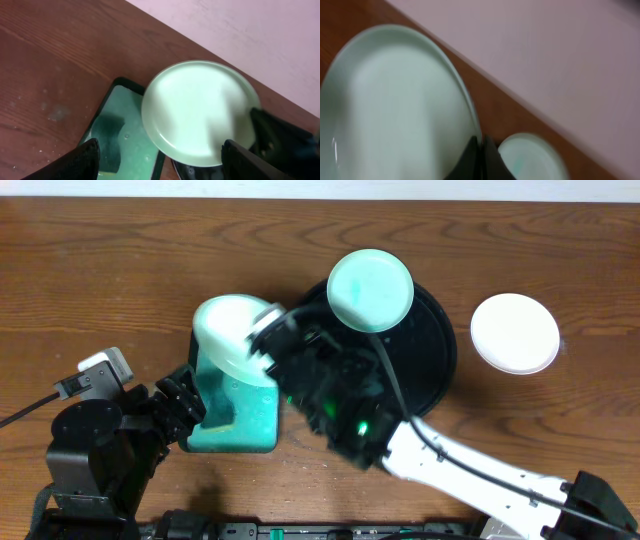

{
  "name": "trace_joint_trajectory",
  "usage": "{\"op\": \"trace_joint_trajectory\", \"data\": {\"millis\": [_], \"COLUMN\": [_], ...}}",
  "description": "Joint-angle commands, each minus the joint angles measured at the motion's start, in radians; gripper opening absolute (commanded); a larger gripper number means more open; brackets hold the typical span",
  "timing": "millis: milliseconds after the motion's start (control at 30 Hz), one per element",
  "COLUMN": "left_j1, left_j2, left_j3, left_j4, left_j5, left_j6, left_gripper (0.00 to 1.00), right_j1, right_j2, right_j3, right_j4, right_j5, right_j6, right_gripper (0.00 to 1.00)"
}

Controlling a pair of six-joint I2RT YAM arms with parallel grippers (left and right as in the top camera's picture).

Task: Clean dirty plates on tray and stack at the side
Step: 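Lower the pale green plate onto the white plate and release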

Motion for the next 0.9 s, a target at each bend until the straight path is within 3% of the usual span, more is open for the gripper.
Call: {"op": "trace_joint_trajectory", "data": {"millis": [0,67,167,433,600,733,867], "left_j1": [0.005,0.005,0.005,0.005,0.005,0.005,0.005], "left_j2": [0.004,0.004,0.004,0.004,0.004,0.004,0.004], "left_j3": [0.011,0.011,0.011,0.011,0.011,0.011,0.011], "left_j4": [0.003,0.003,0.003,0.003,0.007,0.015,0.026], "left_j5": [-0.006,-0.006,-0.006,-0.006,-0.006,-0.006,-0.006], "left_j6": [0.006,0.006,0.006,0.006,0.006,0.006,0.006], "left_gripper": [0.78,0.78,0.78,0.78,0.78,0.78,0.78], "right_j1": [-0.157,-0.278,-0.496,-1.112,-1.4,-1.499,-1.475], "right_j2": [-0.013,-0.023,-0.072,-0.121,-0.031,0.098,0.196], "right_j3": [0.004,0.005,0.005,0.005,0.004,0.004,0.004], "right_j4": [-0.021,-0.003,-0.08,-0.511,-0.59,-0.608,-0.527], "right_j5": [-0.545,-0.848,-0.974,-0.572,-0.486,-0.513,-0.664], "right_j6": [0.423,0.423,0.488,0.595,0.595,0.59,0.492], "right_gripper": [0.01,0.01,0.01,0.01,0.01,0.01,0.01]}}
